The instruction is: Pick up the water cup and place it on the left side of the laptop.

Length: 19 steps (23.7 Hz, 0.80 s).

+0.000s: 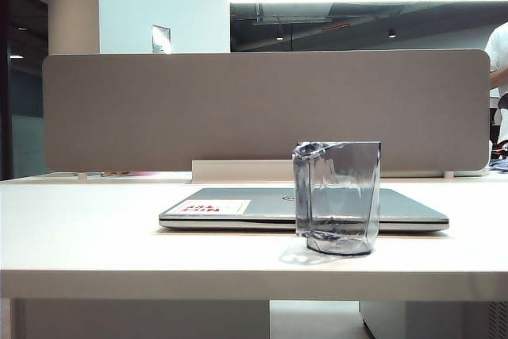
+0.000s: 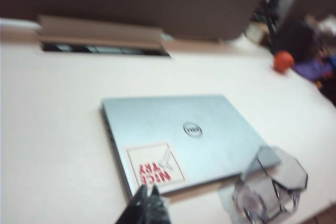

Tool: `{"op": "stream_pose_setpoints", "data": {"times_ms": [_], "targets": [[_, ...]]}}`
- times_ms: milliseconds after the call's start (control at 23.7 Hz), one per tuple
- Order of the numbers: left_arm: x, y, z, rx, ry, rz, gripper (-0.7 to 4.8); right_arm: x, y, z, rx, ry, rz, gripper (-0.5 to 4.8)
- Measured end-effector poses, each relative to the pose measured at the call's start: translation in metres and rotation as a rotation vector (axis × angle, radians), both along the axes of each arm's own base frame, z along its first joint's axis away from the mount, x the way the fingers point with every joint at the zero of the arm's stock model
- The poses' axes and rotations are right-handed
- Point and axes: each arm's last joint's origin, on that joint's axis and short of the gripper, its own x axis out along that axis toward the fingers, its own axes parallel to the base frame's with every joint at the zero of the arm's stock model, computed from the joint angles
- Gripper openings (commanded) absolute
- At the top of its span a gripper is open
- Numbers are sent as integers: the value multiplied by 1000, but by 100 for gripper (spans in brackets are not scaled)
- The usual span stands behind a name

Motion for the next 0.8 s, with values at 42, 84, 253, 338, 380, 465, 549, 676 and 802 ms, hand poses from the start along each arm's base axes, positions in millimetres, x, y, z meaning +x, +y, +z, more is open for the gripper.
{"op": "stream_pose_setpoints", "data": {"times_ms": [42, 84, 253, 338, 380, 465, 549, 676, 802], "targets": [[4, -1, 0, 7, 12, -17, -3, 0, 0, 0, 0, 0, 0, -5], [10, -2, 0, 15, 32, -31, -3, 0, 0, 0, 0, 0, 0, -5], [30, -6, -4, 28, 115, -59, -3, 0, 0, 0, 0, 0, 0, -5], [41, -9, -10, 19, 144, -112, -3, 0, 0, 0, 0, 0, 0, -5], [44, -10, -11, 14, 150, -136, -3, 0, 0, 0, 0, 0, 0, -5], [51, -22, -17, 15, 166, -211, -3, 0, 0, 0, 0, 0, 0, -5], [50, -43, -20, 44, 172, -260, -3, 0, 0, 0, 0, 0, 0, -5], [44, -78, -27, 142, 132, -278, -3, 0, 0, 0, 0, 0, 0, -5], [33, -116, -33, 198, 77, -282, -3, 0, 0, 0, 0, 0, 0, -5]]}}
